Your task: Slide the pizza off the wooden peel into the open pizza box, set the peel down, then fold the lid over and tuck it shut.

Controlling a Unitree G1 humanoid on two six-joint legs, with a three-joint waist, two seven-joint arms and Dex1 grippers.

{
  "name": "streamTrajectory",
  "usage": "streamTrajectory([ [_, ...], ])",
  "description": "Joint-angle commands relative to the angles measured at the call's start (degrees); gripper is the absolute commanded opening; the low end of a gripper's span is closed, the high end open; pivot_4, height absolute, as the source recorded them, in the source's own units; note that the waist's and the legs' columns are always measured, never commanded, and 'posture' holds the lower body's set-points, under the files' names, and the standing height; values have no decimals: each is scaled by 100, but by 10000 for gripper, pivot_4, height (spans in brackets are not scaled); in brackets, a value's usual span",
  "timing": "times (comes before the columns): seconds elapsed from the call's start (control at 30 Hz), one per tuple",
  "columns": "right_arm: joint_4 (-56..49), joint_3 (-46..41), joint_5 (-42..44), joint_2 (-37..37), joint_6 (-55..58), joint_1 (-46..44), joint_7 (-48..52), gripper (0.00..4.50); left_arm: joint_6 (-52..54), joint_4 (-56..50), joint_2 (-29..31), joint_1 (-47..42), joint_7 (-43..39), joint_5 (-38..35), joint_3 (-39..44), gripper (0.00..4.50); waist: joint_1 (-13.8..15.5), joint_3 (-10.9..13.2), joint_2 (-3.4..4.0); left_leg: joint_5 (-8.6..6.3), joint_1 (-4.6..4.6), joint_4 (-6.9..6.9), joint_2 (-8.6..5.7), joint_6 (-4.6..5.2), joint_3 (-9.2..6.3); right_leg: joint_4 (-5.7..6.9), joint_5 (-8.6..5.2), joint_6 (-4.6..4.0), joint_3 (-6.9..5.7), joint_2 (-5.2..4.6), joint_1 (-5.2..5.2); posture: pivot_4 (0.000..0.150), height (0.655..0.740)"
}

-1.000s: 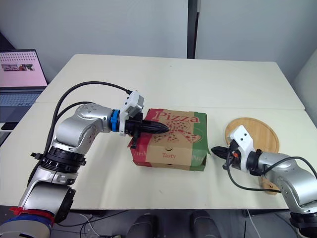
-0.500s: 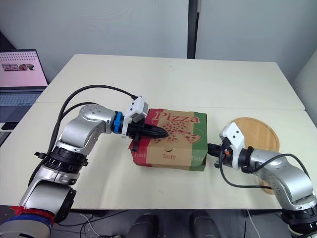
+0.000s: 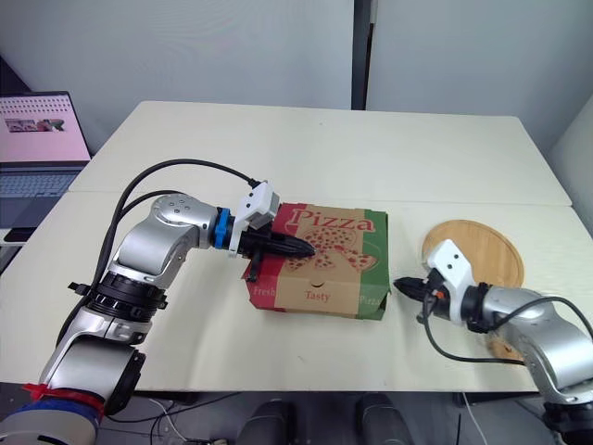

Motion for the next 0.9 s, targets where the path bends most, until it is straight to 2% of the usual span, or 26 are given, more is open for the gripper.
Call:
streamTrajectory([
  [0.03,-361,-687,167,-282,-230,86,287,1820,-108,-53,23,-61,-32,35,29,11,-10,0,0,0,1,1,1,0,0,0,-1,2,0,0,1,1500,7400],
  [0.1,-515,-956,477,-363,-87,79,443,6416,-124,-50,33,-37,-53,52,29,0,-20,0,0,0,4,1,1,0,1,4,0,2,1,1,1,1500,7400],
  [0.17,-772,-1054,819,-379,94,-35,497,12863,-156,-26,34,-24,-64,73,25,0,-20,0,0,0,6,1,4,0,-2,7,0,2,-1,4,2,1500,7400],
  [0.23,-1057,-917,945,-374,156,-160,468,19754,-172,-1,24,-33,-69,82,24,0,-19,0,0,0,6,1,5,0,-3,9,0,2,0,5,2,1500,7400],
  [0.33,-1344,-386,621,-306,10,-338,285,30081,-195,52,-3,-75,-66,97,24,0,-13,0,0,0,6,2,4,0,-3,8,0,2,-1,5,3,1500,7400],
  [0.43,-1383,306,-152,-315,-459,-422,141,30081,-213,89,-24,-112,-61,103,28,0,-5,0,0,0,5,4,3,0,-3,6,-1,2,-1,4,4,1500,7400],
  [0.53,-1273,688,-525,-238,-659,-531,67,30081,-244,103,-29,-126,-63,115,23,0,-3,0,0,0,5,4,2,0,-2,6,-1,3,-1,3,4,1500,7400],
  [0.73,-892,996,-1175,-121,-1058,-815,-29,30081,-277,-49,-26,-51,-120,99,-24,0,-6,0,0,0,6,5,2,0,-3,8,1,0,-1,3,4,1500,7400],
  [0.9,-819,1009,-1312,-42,-1135,-850,19,30081,-355,-102,9,-10,-192,145,-69,0,-6,0,0,0,6,6,2,0,-2,9,15,-25,0,3,4,1500,7400],
])
